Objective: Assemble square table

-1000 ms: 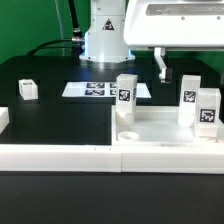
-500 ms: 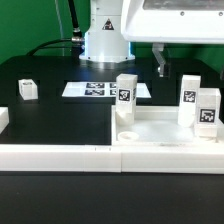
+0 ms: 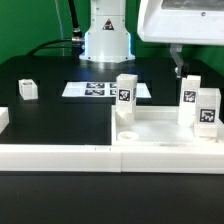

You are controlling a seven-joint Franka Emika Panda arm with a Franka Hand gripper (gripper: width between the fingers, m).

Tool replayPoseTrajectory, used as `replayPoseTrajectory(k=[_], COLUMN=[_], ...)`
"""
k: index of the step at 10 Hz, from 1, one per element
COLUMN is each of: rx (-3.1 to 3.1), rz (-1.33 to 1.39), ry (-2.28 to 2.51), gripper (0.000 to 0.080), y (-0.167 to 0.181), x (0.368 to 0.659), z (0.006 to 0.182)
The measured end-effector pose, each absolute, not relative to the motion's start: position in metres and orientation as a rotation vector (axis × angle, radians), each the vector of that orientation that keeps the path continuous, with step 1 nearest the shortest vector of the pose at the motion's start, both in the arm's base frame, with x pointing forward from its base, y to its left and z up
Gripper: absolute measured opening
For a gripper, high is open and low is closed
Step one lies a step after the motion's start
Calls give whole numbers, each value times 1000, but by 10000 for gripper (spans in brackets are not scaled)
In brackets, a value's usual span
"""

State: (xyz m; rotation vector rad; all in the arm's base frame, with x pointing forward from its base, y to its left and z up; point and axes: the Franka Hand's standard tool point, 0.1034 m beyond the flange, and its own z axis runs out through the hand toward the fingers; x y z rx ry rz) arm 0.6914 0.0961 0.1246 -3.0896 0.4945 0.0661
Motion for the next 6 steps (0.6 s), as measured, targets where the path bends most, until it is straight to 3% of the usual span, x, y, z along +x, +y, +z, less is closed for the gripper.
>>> replayPoseTrajectory(k=[6], rx=[-3010], rz=[46], ry=[439], gripper=[649], y=[93], x=[675], z=[99])
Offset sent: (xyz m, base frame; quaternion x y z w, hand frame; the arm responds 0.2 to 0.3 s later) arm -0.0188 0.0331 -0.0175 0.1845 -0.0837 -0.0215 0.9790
